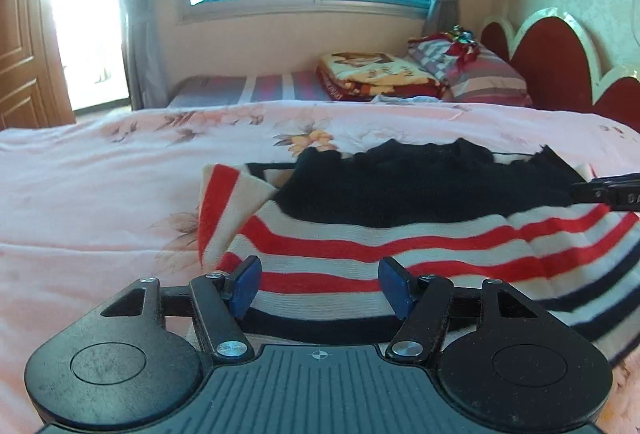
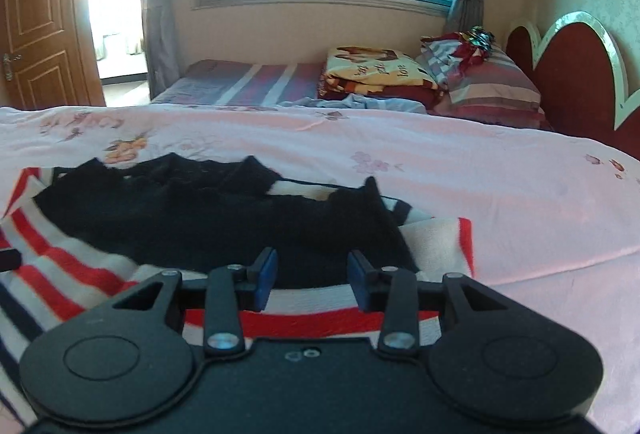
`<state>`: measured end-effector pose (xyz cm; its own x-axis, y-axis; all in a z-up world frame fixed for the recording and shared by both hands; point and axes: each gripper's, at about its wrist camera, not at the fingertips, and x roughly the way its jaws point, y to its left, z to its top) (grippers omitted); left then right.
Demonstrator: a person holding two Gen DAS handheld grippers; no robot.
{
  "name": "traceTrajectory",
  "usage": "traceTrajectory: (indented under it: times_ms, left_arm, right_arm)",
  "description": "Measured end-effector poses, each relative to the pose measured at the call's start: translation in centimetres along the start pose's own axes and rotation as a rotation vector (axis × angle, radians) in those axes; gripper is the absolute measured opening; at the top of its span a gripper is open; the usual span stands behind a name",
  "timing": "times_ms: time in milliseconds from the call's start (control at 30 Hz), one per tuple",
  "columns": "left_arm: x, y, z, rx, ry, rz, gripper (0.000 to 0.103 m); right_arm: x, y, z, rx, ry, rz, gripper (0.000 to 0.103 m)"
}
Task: Fold small clothes
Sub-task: 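Release the hem with both tools and pull them back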
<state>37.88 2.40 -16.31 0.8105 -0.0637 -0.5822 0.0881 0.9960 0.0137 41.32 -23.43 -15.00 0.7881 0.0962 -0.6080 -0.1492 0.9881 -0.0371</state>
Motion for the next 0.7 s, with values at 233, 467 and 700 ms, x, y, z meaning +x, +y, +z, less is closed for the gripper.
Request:
traceTrajectory:
  times_ms: [233,467,700]
  left_arm:
    - [-0.6,0.5,-2.6,0.025,0.035,0.030,0.066]
    - [-3.0,-0.3,-1.4,-0.032,0.025,-0.013,0.066]
    - [-2.0,-2.8,-2.9,-0.022,0.082,-0.053,0.066]
  right_arm:
    - [0.5,1.2,-2.5,-0.053,0.036,-0.018,0.042]
    - [-3.2,1.8,-2.6,0.023,0.034,0.029,0.043]
    - [-3.5,4.7,-5.3,-0.054,0.082,0.027,0.047]
